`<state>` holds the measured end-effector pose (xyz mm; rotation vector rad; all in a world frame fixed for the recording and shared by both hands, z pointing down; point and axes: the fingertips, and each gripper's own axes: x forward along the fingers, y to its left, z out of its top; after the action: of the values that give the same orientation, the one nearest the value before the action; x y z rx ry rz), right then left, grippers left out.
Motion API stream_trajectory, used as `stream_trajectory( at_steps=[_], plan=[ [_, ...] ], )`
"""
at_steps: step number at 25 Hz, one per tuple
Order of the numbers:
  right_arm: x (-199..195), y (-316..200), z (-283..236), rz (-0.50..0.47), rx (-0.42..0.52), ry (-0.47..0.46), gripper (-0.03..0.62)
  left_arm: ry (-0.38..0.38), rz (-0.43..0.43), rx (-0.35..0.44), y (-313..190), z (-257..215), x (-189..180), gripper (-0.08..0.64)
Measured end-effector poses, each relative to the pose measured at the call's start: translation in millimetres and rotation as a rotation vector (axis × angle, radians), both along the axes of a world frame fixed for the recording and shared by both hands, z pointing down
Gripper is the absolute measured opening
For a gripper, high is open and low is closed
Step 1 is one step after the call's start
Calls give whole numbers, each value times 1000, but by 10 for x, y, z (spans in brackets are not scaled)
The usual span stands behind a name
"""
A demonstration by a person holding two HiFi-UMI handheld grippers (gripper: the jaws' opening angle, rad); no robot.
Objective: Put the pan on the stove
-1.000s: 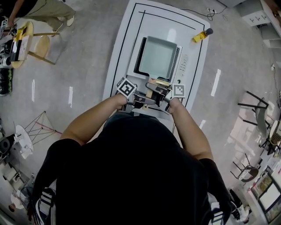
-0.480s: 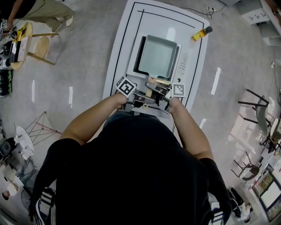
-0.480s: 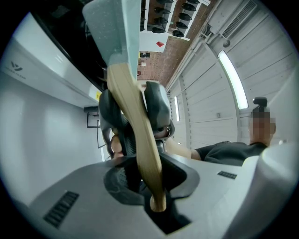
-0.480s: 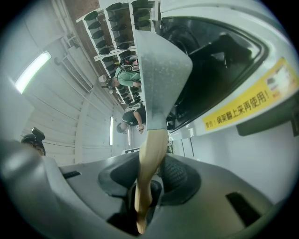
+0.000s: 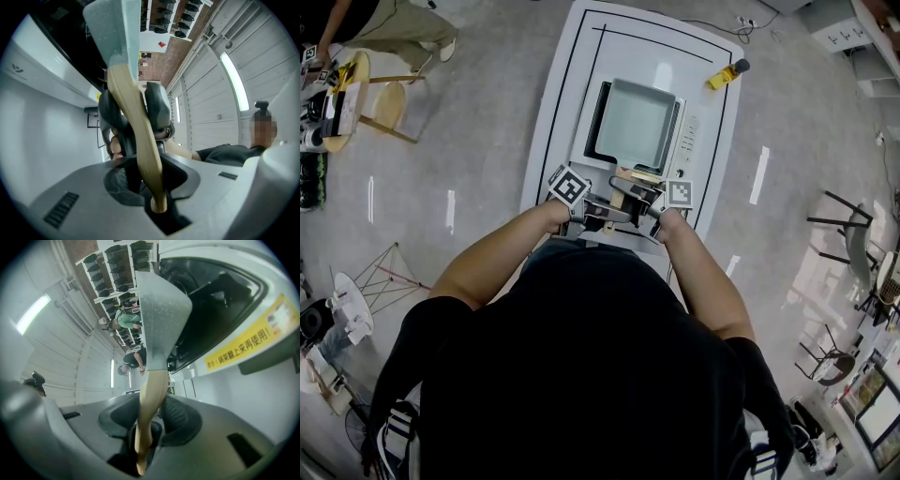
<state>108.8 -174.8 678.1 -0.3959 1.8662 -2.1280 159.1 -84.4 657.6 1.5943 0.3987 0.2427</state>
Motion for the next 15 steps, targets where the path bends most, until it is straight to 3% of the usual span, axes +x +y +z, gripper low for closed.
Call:
stream_trajectory(
  at_steps=[15],
  plan=[
    [20, -28, 42, 30, 25, 1, 147, -22, -23, -12, -18, 20, -14, 87]
  ],
)
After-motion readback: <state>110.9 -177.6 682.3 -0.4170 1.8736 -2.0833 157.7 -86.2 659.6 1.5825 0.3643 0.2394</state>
